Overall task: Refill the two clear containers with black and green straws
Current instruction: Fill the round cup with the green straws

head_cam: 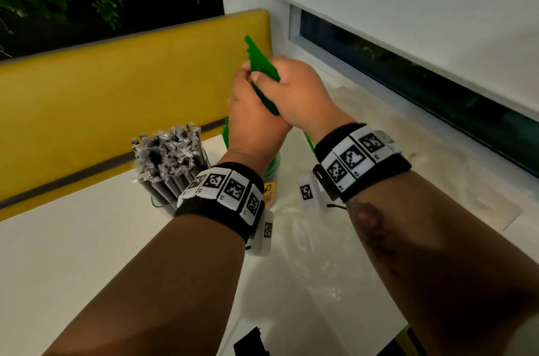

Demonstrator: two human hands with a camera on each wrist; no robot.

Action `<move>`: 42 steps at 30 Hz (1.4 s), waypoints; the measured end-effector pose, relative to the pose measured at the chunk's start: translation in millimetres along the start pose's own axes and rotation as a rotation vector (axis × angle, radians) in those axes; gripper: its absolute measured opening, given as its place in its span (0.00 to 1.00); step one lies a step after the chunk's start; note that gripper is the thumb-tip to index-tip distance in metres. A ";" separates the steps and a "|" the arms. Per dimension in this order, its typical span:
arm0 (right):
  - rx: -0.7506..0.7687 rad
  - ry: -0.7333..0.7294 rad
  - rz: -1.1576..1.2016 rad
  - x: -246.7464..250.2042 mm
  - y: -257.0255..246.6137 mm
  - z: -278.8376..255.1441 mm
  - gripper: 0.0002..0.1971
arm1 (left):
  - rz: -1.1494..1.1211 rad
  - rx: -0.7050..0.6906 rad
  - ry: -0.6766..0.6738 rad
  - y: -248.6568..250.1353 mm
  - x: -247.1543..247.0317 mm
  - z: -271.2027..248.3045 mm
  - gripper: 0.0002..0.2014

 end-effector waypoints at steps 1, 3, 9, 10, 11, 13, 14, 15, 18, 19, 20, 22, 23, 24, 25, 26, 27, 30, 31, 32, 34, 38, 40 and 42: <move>0.002 0.020 0.022 1.8 2.8 0.0 0.07 | -0.096 -0.010 -0.014 -0.2 0.8 -2.6 0.49; 0.002 0.019 0.028 4.0 7.9 1.4 0.06 | -0.274 -0.013 -0.024 -0.1 2.6 -5.9 0.51; 0.026 0.073 -0.061 -0.5 21.4 -8.8 0.20 | -0.455 -0.002 0.263 9.7 17.7 -0.7 0.34; 0.066 0.103 -0.054 -1.0 20.5 -11.5 0.22 | -0.366 -0.019 0.317 6.4 19.9 0.8 0.30; 0.112 0.108 -0.069 -1.5 19.3 -13.3 0.24 | -0.281 -0.018 0.362 0.1 21.7 1.9 0.27; 0.173 0.019 -0.197 -6.6 20.9 -16.0 0.23 | -0.135 0.026 0.391 -13.1 24.9 0.0 0.25; 0.182 -0.063 -0.284 -12.0 26.2 -17.9 0.21 | -0.054 0.057 0.375 -19.2 25.6 -2.8 0.26; 0.181 -0.134 -0.341 -18.0 33.5 -21.1 0.19 | 0.042 0.086 0.342 -24.4 25.2 -7.3 0.26; 0.094 -0.149 -0.227 -21.6 47.5 -32.7 0.17 | 0.287 0.058 0.207 -27.4 20.4 -20.7 0.24; 0.062 -0.124 -0.187 -19.1 47.1 -33.0 0.17 | 0.309 0.032 0.185 -26.2 18.8 -22.1 0.24; 0.030 -0.089 -0.160 -15.1 43.0 -33.6 0.17 | 0.313 0.013 0.170 -25.7 18.0 -23.4 0.24; -0.008 0.018 -0.076 -2.1 31.9 -27.7 0.19 | 0.274 -0.011 0.141 -28.4 15.6 -21.9 0.26; 0.008 0.066 -0.037 5.1 24.6 -24.4 0.20 | 0.247 -0.019 0.124 -30.2 13.8 -22.1 0.27; 0.047 0.087 -0.033 10.3 17.0 -21.4 0.21 | 0.223 -0.034 0.108 -32.7 11.4 -22.6 0.28; 0.094 0.069 -0.067 11.6 11.7 -19.3 0.22 | 0.199 -0.051 0.095 -34.2 9.3 -24.3 0.29; 0.132 0.005 -0.130 9.6 9.1 -18.2 0.23 | 0.169 -0.067 0.086 -35.1 7.2 -26.0 0.29; 0.151 -0.086 -0.208 5.0 10.5 -18.2 0.23 | 0.140 -0.073 0.083 -36.2 5.3 -27.1 0.29; 0.131 -0.287 -0.390 -10.6 27.9 -20.8 0.20 | 0.064 0.002 0.115 -41.0 4.9 -32.0 0.22; 0.110 -0.317 -0.402 -12.1 32.6 -21.7 0.20 | 0.026 0.029 0.130 -42.7 6.5 -36.0 0.21; 0.092 -0.331 -0.403 -11.7 34.9 -21.9 0.20 | -0.032 0.057 0.143 -44.6 7.6 -40.4 0.23; 0.035 -0.309 -0.324 -5.5 33.8 -22.6 0.21 | -0.117 0.106 0.150 -47.0 9.9 -50.8 0.35; -0.142 0.150 0.209 26.1 18.5 -23.1 0.21 | -0.078 0.241 0.064 -57.1 9.7 -65.9 0.59; -0.114 0.349 0.406 40.1 14.8 -20.8 0.17 | -0.018 0.320 0.054 -66.8 7.5 -69.4 0.66; -0.091 0.413 0.428 39.3 12.4 -19.4 0.16 | 0.027 0.338 0.038 -73.7 2.7 -69.2 0.68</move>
Point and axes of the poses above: each hand's wrist, its own z-axis towards the middle knuckle, its own x-axis out of the back of the hand, y = z × x, the point moved 1 cm from there along z, towards the middle knuckle, and after that the axes turned 4 degrees about y, right-handed, at the moved point
